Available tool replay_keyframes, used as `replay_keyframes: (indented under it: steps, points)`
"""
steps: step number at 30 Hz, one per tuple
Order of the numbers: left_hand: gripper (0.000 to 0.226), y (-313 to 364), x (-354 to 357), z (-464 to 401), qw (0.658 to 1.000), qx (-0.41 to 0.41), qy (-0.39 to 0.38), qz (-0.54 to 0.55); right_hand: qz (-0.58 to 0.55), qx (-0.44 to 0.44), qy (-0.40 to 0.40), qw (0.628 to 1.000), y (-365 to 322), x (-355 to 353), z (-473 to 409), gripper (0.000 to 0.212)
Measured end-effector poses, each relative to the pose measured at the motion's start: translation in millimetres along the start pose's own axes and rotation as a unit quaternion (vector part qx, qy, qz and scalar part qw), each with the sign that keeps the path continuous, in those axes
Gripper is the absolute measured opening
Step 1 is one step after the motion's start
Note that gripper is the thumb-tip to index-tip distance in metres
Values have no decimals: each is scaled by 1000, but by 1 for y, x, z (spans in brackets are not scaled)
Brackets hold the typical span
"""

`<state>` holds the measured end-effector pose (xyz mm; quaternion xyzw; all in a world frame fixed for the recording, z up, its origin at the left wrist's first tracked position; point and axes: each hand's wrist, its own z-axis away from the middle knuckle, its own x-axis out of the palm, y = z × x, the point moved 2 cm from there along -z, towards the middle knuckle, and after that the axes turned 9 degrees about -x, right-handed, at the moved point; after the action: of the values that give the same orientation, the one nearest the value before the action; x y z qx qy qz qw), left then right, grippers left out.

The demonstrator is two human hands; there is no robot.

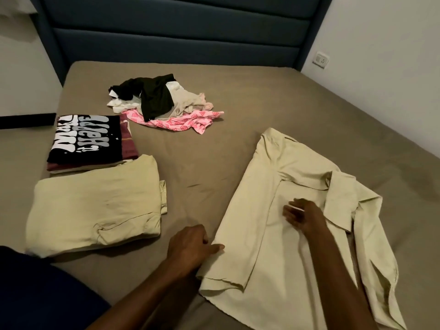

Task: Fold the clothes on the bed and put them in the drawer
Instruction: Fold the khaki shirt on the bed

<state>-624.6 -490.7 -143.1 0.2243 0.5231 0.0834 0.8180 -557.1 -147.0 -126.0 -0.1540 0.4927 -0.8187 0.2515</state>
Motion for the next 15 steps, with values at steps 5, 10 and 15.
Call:
replay_keyframes:
  steps: [5,10,15]
  points:
    - [52,-21,13,9,994,-9,-104,39,322,-191,81,924,72,33,87,26]
    - [34,-40,14,26,930,-49,-229,285,375,-204,65,902,107,50,132,38]
    - [40,-55,10,46,869,-102,-269,404,273,-193,42,942,119,50,152,40]
